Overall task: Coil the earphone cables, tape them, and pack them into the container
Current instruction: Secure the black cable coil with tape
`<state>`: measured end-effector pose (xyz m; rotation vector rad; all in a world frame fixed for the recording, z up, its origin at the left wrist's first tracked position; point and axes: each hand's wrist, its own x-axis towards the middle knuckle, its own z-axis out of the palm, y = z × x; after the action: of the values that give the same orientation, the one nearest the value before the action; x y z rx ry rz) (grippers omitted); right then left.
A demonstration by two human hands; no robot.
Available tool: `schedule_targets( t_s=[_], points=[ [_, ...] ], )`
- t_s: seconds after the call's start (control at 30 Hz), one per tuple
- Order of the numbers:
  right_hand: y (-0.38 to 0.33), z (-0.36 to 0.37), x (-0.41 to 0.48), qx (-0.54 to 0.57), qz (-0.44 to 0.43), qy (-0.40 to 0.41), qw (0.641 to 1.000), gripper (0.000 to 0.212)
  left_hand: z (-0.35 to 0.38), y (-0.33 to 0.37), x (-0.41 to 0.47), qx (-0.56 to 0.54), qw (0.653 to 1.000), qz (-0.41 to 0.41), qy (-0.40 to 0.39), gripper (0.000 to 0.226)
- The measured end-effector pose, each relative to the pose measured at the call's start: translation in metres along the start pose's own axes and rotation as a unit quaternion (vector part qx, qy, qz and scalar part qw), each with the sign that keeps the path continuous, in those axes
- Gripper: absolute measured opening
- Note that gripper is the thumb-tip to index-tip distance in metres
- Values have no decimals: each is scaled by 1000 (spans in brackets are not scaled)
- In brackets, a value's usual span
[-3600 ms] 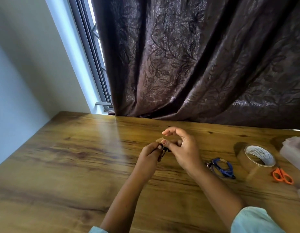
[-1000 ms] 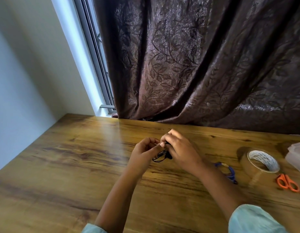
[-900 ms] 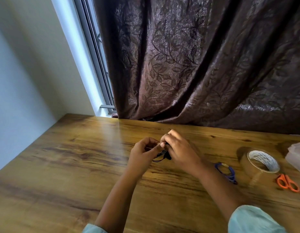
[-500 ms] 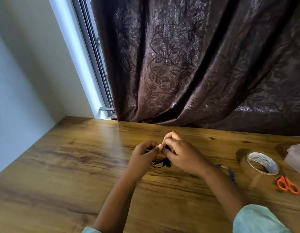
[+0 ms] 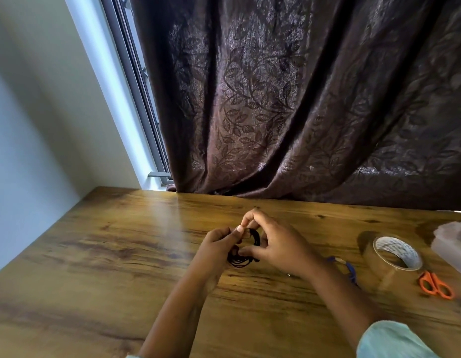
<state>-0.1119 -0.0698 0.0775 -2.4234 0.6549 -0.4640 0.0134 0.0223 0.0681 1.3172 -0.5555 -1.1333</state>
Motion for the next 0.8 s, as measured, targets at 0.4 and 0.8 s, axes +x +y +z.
schedule_targets(
  t_s=[0.4,0.8],
  points=[
    [7,4,3,-15,-36,68,997,8,-5,-4,1,-50,998,-42,-9,33],
    [13,15,11,183,101,78,975,13,-3,-7,0,18,1000,-14,-9,15]
  ],
)
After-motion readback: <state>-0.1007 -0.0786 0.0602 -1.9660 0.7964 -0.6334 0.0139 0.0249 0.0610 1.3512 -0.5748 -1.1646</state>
